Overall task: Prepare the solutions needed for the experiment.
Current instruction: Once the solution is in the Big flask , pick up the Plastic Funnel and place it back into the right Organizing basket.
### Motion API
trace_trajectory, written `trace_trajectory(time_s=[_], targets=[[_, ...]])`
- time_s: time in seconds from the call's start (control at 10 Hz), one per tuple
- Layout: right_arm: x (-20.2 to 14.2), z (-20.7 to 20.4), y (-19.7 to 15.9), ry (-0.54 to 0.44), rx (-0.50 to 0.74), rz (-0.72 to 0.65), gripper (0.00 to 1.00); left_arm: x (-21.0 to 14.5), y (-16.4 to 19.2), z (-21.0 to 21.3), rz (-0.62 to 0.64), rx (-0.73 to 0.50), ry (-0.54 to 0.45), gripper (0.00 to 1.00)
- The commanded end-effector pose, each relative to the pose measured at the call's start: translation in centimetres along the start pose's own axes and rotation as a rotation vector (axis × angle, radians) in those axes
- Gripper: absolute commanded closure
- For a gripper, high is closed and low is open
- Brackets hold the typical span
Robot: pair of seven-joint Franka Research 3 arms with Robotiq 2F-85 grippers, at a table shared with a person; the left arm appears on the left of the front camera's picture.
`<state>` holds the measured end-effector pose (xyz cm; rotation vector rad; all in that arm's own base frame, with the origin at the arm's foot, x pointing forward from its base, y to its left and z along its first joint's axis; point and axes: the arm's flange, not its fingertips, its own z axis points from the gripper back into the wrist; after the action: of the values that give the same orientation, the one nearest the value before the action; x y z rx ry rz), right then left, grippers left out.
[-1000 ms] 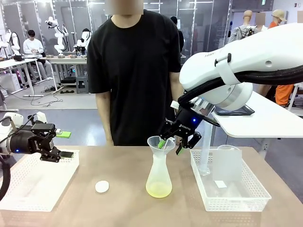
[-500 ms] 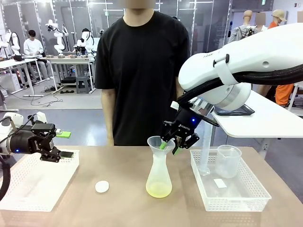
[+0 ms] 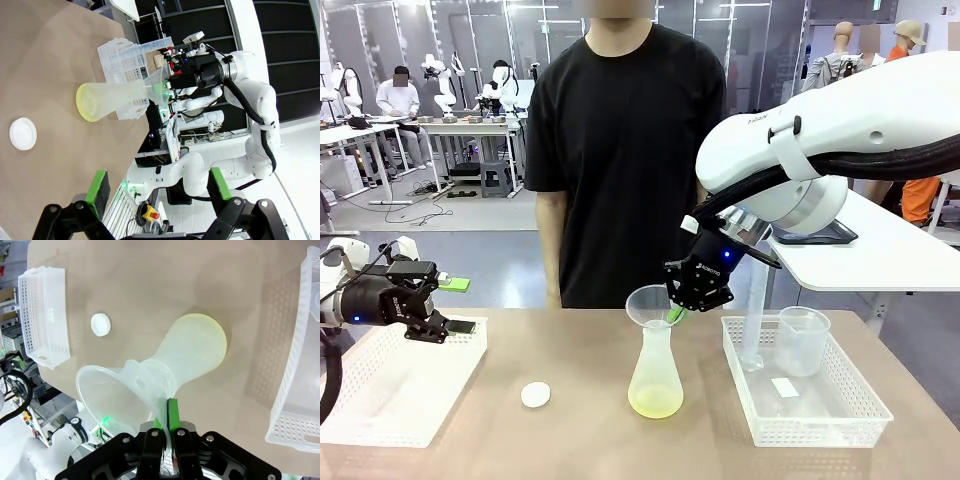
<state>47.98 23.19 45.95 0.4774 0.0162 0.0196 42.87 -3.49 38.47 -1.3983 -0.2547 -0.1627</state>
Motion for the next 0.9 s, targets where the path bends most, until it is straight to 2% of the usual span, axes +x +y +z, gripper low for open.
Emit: trace_trajectory(time_s=[0.0, 0.3, 0.8], targets=[[0.4, 0.1, 0.4, 0.007, -0.019, -0.034, 1.00, 0.1, -0.2, 0.0, -0.013, -0.005, -0.001, 0.00], [0.4, 0.3, 0.4, 0.012, 0.033, -0.032, 1.00, 0.1, -0.2, 0.0, -0.013, -0.005, -0.001, 0.00], [-0.7, 2.5, 0.6, 0.030, 0.049, -0.021, 1.00, 0.1, -0.2, 0.0, -0.013, -0.005, -0.001, 0.00]])
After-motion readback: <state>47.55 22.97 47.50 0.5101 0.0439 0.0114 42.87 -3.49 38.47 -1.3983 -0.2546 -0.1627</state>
